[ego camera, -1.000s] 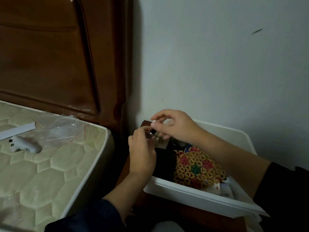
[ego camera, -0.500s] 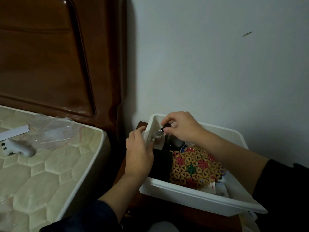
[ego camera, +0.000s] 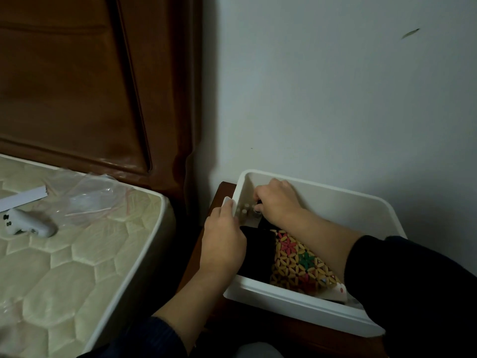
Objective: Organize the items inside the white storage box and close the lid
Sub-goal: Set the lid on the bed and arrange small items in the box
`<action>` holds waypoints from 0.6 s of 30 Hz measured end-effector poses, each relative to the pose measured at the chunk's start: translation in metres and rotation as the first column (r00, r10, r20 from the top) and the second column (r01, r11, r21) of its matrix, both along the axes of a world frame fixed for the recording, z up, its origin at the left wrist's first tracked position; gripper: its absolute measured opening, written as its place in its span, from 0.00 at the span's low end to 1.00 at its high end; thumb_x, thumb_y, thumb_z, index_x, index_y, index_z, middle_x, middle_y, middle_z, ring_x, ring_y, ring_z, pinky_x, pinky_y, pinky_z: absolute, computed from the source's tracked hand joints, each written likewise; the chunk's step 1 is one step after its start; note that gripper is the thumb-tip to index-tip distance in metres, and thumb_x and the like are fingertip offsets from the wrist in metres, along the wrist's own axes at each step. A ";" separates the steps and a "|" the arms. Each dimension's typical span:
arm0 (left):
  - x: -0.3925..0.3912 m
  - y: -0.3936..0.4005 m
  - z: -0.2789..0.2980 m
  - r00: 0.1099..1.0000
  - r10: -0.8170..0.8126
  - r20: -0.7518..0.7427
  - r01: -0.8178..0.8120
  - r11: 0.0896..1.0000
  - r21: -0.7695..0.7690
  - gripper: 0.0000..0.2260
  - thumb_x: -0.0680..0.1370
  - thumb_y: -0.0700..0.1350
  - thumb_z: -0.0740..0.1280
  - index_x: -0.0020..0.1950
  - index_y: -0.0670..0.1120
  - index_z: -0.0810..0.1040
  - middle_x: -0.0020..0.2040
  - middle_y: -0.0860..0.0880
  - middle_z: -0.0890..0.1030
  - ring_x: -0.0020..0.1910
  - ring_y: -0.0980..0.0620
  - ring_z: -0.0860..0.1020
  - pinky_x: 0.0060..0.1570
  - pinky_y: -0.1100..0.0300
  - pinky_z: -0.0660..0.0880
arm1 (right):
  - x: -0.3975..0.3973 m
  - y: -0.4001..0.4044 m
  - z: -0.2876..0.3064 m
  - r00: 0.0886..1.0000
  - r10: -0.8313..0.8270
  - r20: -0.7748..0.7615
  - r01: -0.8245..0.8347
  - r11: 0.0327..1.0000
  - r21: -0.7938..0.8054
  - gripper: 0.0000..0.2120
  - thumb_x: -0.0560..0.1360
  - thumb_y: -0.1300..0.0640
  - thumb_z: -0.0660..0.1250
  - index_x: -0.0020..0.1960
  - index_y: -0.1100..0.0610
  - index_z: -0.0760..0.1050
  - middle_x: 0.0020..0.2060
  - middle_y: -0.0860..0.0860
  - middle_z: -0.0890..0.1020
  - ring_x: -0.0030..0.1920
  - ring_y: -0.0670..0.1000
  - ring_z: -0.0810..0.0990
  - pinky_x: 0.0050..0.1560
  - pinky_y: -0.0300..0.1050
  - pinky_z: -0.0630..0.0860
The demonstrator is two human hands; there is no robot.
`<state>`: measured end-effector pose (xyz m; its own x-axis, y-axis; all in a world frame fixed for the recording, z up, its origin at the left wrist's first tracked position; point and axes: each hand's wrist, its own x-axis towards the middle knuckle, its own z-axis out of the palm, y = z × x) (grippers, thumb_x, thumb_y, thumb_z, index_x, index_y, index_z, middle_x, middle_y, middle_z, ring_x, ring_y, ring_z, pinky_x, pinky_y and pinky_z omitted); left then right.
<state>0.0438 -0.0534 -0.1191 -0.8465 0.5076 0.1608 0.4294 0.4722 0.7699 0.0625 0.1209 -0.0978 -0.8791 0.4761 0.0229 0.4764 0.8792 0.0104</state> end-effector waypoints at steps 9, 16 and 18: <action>0.000 -0.001 0.003 1.000 -0.003 0.011 0.003 1.000 -0.002 0.24 0.86 0.40 0.60 0.84 0.46 0.63 0.72 0.47 0.75 0.68 0.49 0.74 0.69 0.54 0.75 | -0.015 -0.001 -0.016 0.987 0.008 0.161 -0.030 0.990 0.135 0.10 0.76 0.46 0.73 0.56 0.46 0.83 0.55 0.51 0.83 0.62 0.56 0.73 0.65 0.51 0.68; 0.000 -0.001 0.003 1.000 0.008 0.019 -0.008 1.000 -0.004 0.24 0.86 0.42 0.60 0.83 0.48 0.64 0.72 0.49 0.74 0.68 0.52 0.73 0.65 0.60 0.71 | -0.018 -0.004 -0.029 0.986 -0.070 0.151 0.030 0.968 0.251 0.06 0.78 0.49 0.71 0.53 0.47 0.83 0.50 0.49 0.85 0.60 0.55 0.74 0.61 0.52 0.66; 0.000 -0.001 0.002 1.000 0.011 0.017 -0.011 1.000 -0.006 0.24 0.86 0.42 0.61 0.83 0.48 0.64 0.72 0.50 0.74 0.68 0.52 0.73 0.65 0.61 0.71 | -0.019 -0.004 -0.032 0.986 -0.089 0.144 0.048 0.963 0.264 0.05 0.77 0.49 0.71 0.51 0.47 0.83 0.49 0.49 0.85 0.59 0.55 0.74 0.61 0.52 0.66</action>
<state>0.0433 -0.0543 -0.1170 -0.8544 0.4994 0.1436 0.4113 0.4810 0.7742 0.0437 0.1165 -0.1295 -0.8472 0.5308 0.0209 0.5101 0.8019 0.3110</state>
